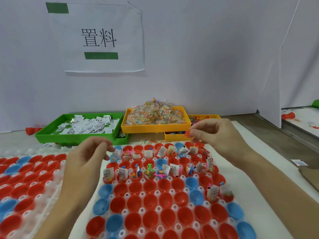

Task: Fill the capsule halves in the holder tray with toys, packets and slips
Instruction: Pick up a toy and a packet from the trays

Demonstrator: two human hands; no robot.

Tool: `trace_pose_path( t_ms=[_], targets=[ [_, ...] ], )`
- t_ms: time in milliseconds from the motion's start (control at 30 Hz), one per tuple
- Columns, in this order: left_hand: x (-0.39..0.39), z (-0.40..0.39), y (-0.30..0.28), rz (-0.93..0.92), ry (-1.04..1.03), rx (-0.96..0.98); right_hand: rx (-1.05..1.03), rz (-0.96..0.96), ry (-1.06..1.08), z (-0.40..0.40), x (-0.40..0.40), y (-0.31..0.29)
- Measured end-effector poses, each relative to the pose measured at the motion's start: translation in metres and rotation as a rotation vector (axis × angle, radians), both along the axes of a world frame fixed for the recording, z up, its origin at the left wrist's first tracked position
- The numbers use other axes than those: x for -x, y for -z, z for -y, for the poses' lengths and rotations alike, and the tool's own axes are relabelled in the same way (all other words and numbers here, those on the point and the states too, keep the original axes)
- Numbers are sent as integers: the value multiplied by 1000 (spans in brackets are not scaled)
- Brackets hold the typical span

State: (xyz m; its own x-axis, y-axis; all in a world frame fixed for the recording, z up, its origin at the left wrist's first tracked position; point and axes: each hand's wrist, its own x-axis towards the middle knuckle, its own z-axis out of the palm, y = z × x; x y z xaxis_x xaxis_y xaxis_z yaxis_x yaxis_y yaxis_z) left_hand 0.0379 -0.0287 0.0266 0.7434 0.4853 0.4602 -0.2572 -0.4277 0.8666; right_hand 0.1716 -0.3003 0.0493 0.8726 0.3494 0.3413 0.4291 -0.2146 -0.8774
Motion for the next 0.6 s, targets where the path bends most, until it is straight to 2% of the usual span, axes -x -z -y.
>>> trace_pose_path(
  t_ms=[167,233,433,600],
  targets=[
    [-3,51,-29,-202,366,-357,97,47,-153,-8,44,-2],
    [-5,65,-31,-244,444,-431,91,50,-179,-10,53,1],
    [-2,80,-17,-194,434,-352,-9,37,-191,-6,71,8],
    [7,85,-9,-192,421,-240,4,41,-199,-5,74,10]
  ],
)
